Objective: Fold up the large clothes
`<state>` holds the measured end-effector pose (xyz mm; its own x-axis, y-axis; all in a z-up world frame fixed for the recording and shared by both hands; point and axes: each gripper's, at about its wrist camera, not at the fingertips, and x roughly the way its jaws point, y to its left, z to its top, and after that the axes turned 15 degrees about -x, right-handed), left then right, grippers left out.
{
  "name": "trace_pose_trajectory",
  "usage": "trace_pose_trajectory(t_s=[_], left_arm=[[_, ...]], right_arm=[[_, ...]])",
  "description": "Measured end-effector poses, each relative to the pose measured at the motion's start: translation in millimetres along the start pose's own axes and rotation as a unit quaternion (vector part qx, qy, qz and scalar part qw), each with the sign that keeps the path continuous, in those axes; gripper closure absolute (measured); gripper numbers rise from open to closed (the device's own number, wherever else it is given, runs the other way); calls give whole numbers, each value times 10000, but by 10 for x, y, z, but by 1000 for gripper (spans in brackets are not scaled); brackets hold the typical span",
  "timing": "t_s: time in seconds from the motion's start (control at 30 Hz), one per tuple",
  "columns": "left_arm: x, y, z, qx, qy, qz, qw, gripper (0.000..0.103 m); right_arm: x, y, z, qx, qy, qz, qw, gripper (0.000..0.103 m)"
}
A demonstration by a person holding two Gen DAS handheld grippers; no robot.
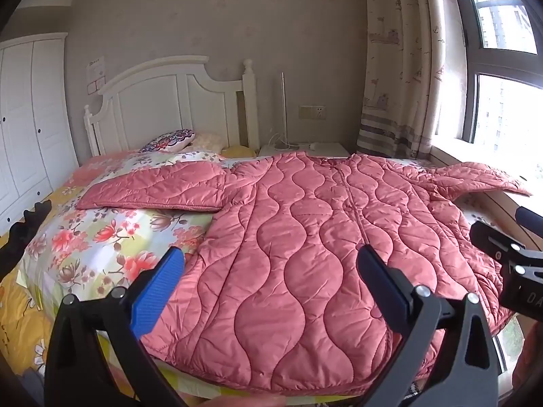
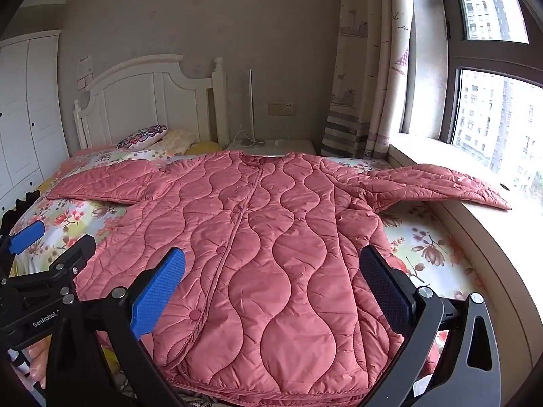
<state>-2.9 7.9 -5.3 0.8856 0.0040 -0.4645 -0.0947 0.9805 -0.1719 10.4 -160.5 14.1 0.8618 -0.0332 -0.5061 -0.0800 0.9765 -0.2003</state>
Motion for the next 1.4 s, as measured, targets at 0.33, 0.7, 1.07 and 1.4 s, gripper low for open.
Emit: trace_pose_trajectory(t_s=[0.33,0.7,1.07,1.4], left_arm=[[22,7,-2,1,38,52,10000,2],[43,42,-40,-17,74,110,9999,2],[43,75,-66,-31,84,129,9999,2],[59,116,-86,-59,131,187,9997,2]], right_arm=[[27,18,-15,-11,18,52,10000,4],[45,42,-37,-12,44,84,10000,4],[65,61,-51,-26,73,116,9999,4],[83,86,-64,-31,100,127,9999,4]])
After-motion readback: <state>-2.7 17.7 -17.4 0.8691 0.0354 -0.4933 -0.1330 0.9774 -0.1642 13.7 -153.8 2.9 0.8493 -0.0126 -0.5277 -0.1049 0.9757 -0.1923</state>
